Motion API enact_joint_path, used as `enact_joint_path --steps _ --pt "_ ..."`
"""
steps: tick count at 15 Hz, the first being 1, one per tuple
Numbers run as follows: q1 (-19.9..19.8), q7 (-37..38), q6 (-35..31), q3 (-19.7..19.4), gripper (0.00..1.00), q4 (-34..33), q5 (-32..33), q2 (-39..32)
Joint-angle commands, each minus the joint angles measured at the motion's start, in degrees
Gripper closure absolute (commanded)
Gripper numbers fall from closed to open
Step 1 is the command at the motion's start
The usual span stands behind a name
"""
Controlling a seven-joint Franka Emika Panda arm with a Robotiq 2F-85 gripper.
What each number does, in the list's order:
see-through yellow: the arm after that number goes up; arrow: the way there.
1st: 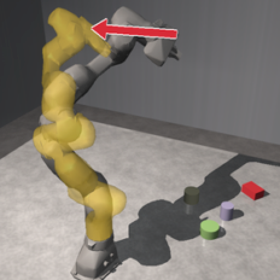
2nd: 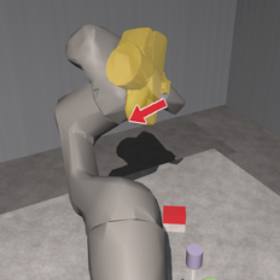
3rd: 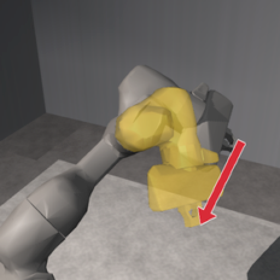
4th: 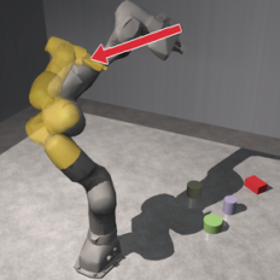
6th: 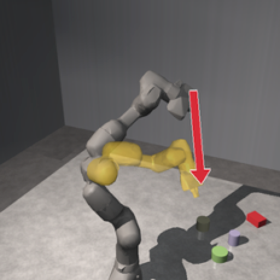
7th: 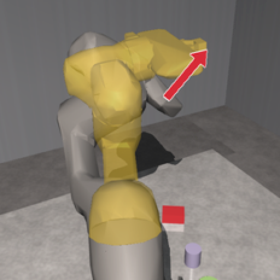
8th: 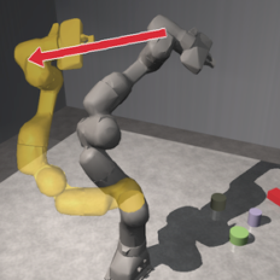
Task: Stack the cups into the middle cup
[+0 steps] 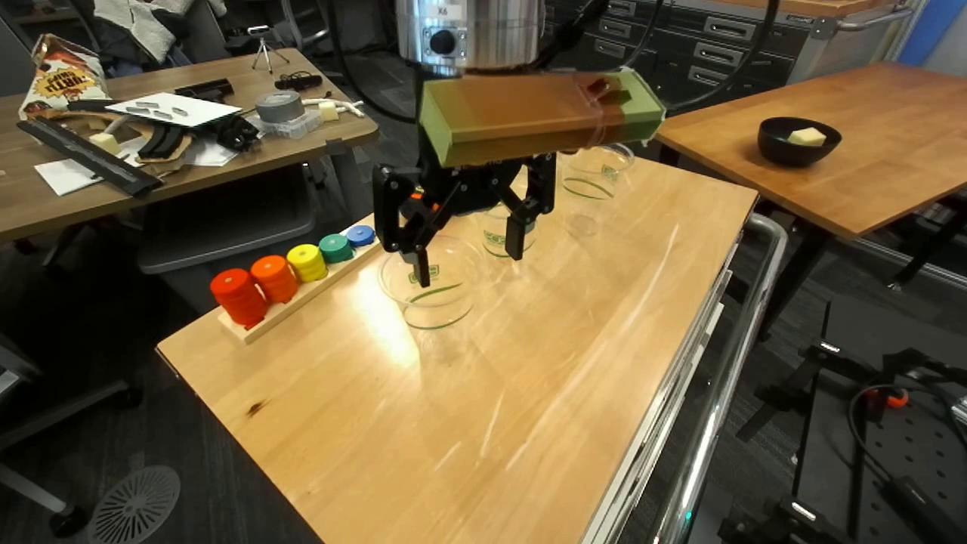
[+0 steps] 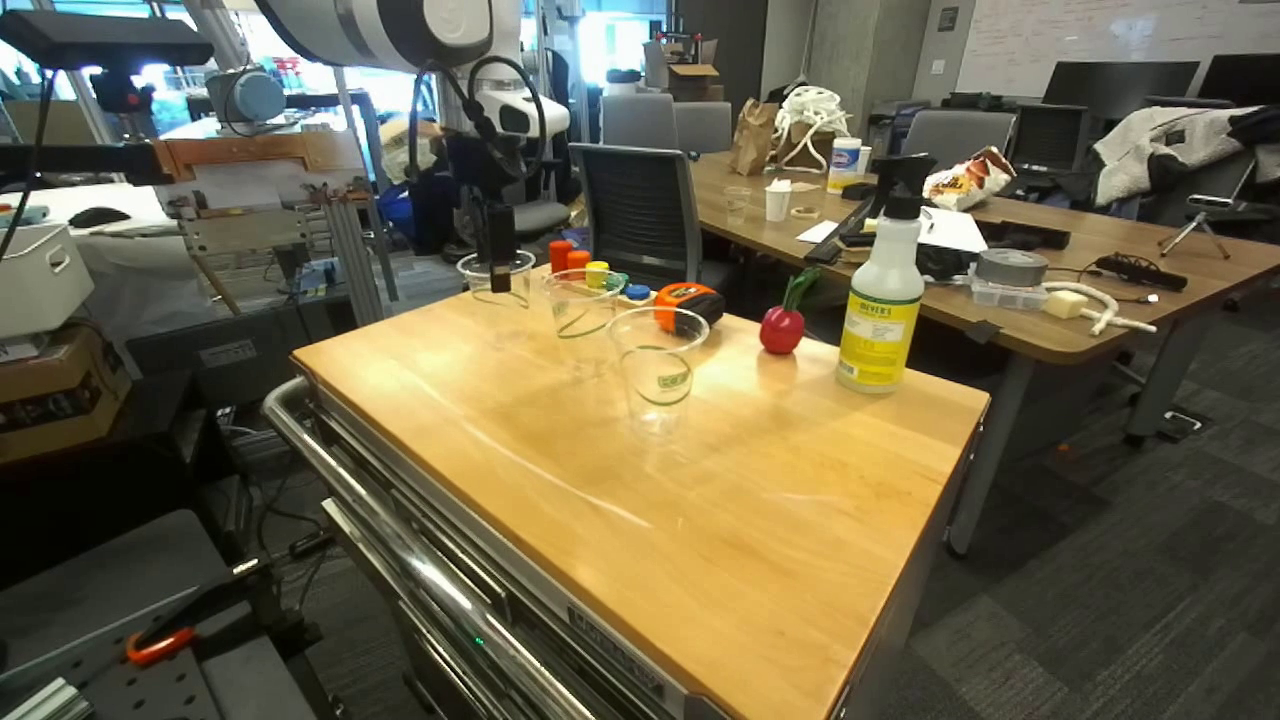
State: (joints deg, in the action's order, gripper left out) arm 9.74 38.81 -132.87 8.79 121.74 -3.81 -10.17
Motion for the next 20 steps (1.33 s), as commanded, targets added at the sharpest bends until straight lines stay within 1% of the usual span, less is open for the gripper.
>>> enact_joint_path --steps 1,2,3,4,5,8,9,10,11,15,18,20 --pt "2.2 6.1 0.0 -1.7 0.32 -1.3 5.1 -1.7" --pt "2.4 7.5 0.2 -2.1 0.42 -0.9 6.7 -1.5" --pt "2.4 8.3 0.4 -2.2 0.49 -0.6 7.0 -1.3" --pt "2.4 9.0 -0.2 -2.3 0.58 -0.4 7.4 -1.1" --pt "2.5 9.5 -0.7 -2.4 0.65 -0.4 7.8 -0.9" --pt "2.5 10.6 -1.3 -2.1 0.87 -0.8 7.4 -1.1" --pt "2.4 10.6 -1.4 -2.0 0.96 -0.9 6.9 -1.1" --pt "2.3 10.2 -1.6 -1.8 0.99 -1.0 6.1 -1.2" --pt "2.0 9.6 -1.4 -1.5 1.0 -1.2 4.5 -1.3" --pt "1.0 7.7 -1.5 -0.8 0.99 -1.5 -3.4 -1.4" --pt "0.6 6.7 -0.5 -0.7 0.99 -2.7 -9.6 0.2" --pt "0.5 7.1 -0.5 -1.1 0.99 -3.8 -11.3 1.9"
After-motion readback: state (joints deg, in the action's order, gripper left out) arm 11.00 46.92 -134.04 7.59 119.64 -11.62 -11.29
